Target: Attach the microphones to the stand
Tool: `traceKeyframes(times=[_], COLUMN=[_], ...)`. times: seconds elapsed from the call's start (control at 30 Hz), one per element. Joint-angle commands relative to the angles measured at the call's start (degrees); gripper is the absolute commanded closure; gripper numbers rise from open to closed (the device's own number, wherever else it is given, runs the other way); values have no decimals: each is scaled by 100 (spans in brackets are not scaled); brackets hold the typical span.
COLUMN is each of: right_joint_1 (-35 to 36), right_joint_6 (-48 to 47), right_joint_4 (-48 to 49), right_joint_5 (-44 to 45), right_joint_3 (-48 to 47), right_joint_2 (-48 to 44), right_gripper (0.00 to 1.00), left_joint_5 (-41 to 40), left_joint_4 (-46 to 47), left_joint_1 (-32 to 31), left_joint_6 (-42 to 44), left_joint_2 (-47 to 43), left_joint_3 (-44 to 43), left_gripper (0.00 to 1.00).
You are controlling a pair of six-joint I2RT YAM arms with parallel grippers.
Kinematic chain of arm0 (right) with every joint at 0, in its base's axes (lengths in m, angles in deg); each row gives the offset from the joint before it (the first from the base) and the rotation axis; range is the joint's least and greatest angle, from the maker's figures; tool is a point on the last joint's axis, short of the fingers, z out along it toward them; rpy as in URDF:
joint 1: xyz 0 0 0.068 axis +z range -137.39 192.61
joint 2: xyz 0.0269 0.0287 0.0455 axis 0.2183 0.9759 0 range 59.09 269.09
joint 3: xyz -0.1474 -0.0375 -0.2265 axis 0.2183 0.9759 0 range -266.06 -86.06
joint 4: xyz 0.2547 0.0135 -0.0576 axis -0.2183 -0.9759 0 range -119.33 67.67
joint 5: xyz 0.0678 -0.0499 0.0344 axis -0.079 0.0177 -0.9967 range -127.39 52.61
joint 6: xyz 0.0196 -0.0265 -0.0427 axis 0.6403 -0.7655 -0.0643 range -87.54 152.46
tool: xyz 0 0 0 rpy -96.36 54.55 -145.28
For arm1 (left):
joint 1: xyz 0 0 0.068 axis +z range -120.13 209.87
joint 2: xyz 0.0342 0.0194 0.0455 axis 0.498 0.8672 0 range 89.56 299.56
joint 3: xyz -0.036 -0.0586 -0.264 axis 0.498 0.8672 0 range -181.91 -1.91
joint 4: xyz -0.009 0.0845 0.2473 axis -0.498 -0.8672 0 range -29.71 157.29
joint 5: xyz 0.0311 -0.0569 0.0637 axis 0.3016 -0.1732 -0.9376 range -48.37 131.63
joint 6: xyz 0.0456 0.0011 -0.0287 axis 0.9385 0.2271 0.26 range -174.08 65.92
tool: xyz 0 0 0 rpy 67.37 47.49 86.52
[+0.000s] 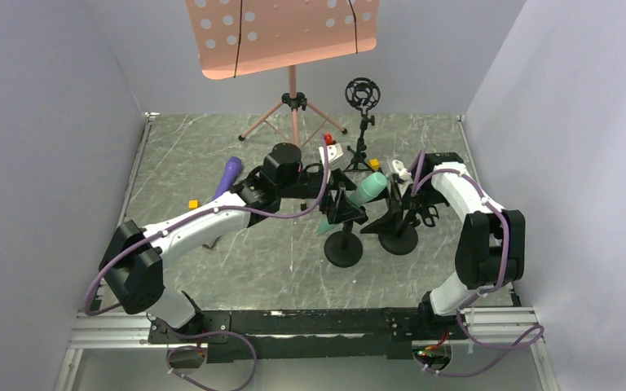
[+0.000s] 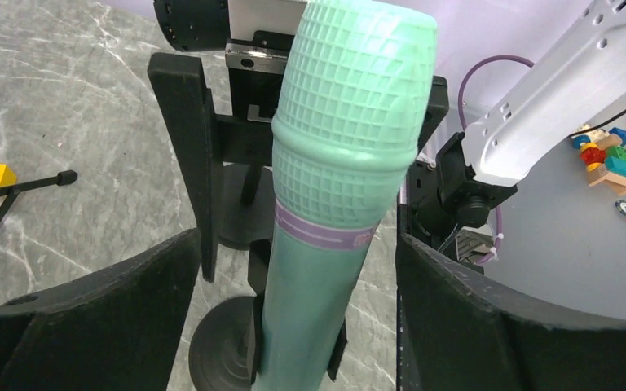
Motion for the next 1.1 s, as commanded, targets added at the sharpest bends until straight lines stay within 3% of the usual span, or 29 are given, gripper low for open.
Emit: traceKeyframes(times=[0.0, 0.27, 0.4, 0.57, 0.73, 1.0, 1.07], right_joint_1=[-72, -411, -640, -684, -702, -707, -703], right_joint_6=[-275, -205, -136, -151, -164, -212, -210], right_joint_4=[11, 15, 12, 13, 9, 13, 13], right_joint_5=[-240, -109, -60, -68, -70, -77, -77], right_joint_3=[-8, -79, -124, -116, -100, -76, -72], right_joint_2=[-215, -347, -394, -432, -447, -447, -439], right_gripper=[8, 0, 0, 0, 0, 0, 0], left_joint_5=[-44, 207, 504, 740, 577, 341, 277], left_joint_4=[169, 1227, 1122, 709, 139, 326, 275], left_joint_1=[59, 484, 604, 522, 220, -34, -94], left_joint_6=[47, -289, 69, 906, 1762, 1711, 1689], left_joint_2=[-533, -1705, -1829, -1478, -943, -357, -263], left_joint_3=[189, 1621, 2007, 1850, 1146, 770, 703], left_gripper=[3, 1, 1, 1, 1, 1, 5])
